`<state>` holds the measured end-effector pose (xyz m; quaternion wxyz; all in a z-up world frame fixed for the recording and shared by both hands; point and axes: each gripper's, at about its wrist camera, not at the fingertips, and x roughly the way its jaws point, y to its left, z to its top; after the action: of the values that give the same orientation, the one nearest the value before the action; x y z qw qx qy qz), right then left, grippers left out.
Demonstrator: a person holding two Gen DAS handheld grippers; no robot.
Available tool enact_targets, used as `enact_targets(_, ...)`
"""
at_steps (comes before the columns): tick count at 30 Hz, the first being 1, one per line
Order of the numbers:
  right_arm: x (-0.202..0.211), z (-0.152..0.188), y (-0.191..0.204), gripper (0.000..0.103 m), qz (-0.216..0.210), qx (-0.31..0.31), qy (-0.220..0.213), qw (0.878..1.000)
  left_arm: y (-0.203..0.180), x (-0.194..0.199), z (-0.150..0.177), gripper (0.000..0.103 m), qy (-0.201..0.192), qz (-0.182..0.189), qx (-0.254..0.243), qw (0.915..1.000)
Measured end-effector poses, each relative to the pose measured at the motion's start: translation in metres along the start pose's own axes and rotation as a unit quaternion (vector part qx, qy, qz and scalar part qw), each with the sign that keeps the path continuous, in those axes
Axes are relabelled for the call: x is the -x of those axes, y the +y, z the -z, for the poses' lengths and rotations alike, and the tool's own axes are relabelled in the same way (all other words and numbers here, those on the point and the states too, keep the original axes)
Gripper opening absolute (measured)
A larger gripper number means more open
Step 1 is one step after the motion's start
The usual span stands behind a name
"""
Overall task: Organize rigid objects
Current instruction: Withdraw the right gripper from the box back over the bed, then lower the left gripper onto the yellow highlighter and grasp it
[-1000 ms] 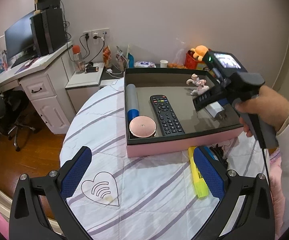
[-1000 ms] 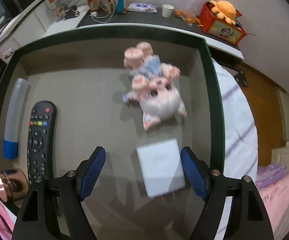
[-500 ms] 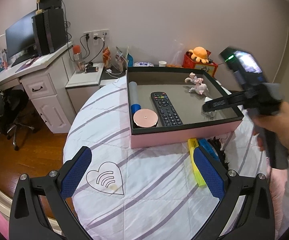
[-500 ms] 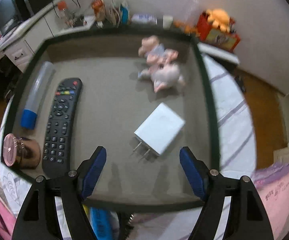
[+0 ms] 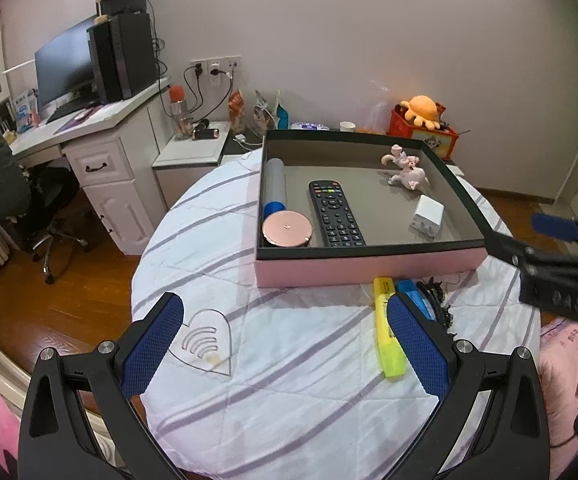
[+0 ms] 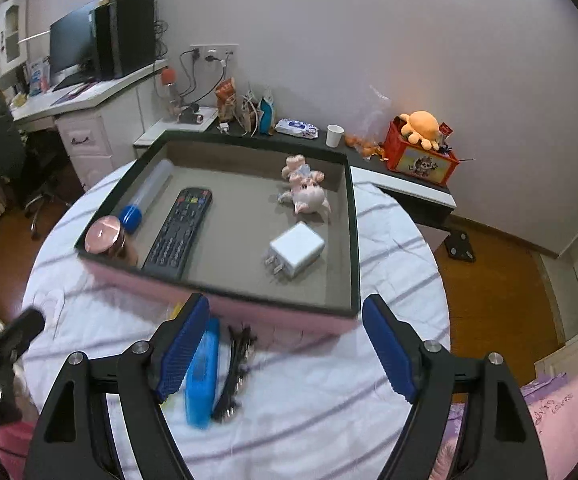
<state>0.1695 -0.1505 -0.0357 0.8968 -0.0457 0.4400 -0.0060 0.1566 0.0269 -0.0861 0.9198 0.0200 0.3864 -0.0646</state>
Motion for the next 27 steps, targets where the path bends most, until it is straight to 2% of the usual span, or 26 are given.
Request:
enact_targets(12,0.017,0.055,-0.038,0.081,-0.046,-0.024,-0.017,0.999,-0.038,0.008,0.019,0.103,0.007,-0.018,-0.008,0.9998)
enact_targets(21,-0.003,0.092,-0.054,0.081,-0.072,-0.037,0.010,0.997,-0.064,-0.013,0.039,0.102,0.036,-0.029,-0.033,0.9984)
enact_targets(26,-0.014,0.100,-0.056,0.081,-0.090,-0.037,0.019,0.995,-0.076,-0.034,0.044,0.084,0.063,-0.032,-0.048,0.9964)
enact_targets(27,-0.016,0.101,-0.056,0.081,-0.093,-0.036,0.021,0.995,-0.078,-0.039,0.045,0.083,0.070,-0.035,-0.050,0.9957)
